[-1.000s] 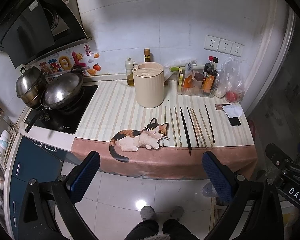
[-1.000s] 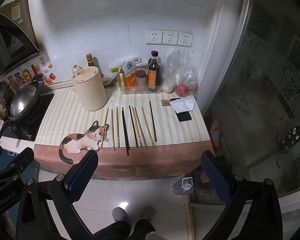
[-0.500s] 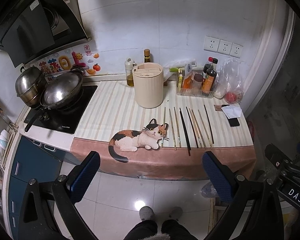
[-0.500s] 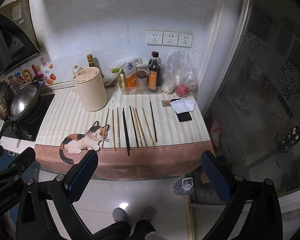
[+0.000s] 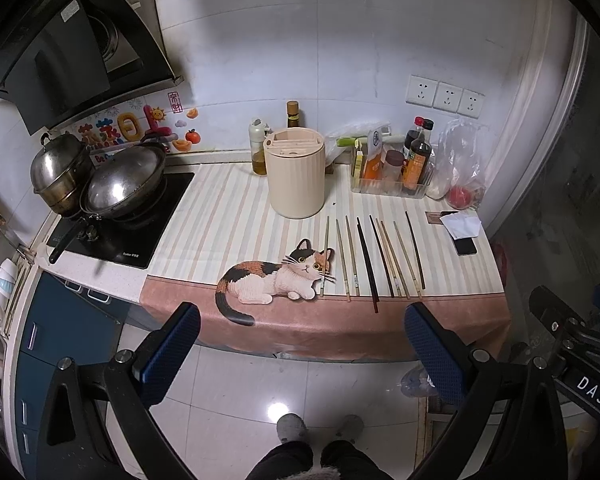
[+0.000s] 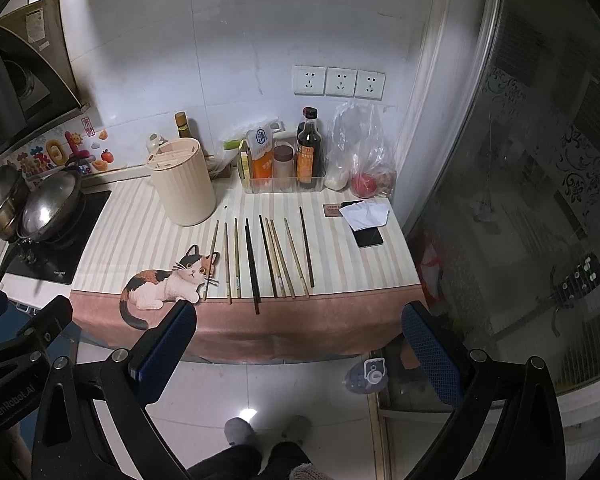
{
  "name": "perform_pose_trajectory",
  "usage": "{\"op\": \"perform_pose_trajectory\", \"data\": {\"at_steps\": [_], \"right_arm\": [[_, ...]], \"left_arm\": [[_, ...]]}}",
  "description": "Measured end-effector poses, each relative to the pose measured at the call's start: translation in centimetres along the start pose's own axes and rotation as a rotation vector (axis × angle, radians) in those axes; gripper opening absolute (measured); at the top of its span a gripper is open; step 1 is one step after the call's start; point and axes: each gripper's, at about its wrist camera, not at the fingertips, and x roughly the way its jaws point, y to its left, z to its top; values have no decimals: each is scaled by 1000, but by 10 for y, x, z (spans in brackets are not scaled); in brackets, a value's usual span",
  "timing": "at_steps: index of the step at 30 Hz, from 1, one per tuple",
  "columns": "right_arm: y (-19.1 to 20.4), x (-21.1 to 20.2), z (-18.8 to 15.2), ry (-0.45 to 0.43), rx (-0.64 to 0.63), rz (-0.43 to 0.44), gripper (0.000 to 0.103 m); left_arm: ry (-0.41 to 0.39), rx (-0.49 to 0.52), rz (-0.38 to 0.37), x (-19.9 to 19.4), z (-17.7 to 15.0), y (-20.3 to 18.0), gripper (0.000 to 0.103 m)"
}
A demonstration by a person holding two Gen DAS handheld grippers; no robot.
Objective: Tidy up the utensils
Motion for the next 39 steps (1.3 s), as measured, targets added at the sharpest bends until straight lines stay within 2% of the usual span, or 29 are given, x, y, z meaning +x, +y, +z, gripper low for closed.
{"op": "perform_pose_trajectory", "data": {"at_steps": [33,35,39], "right_arm": [[-2,-5,0,-14,12,4,103],[-2,-7,3,-16,26,5,103],[-4,-3,4,-34,80,10,103]], "left_arm": [[-6,-2,-9,1,5,-6,103],[-20,-2,-8,0,13,-12,103],[-105,16,18,7,30,-14,103]]}}
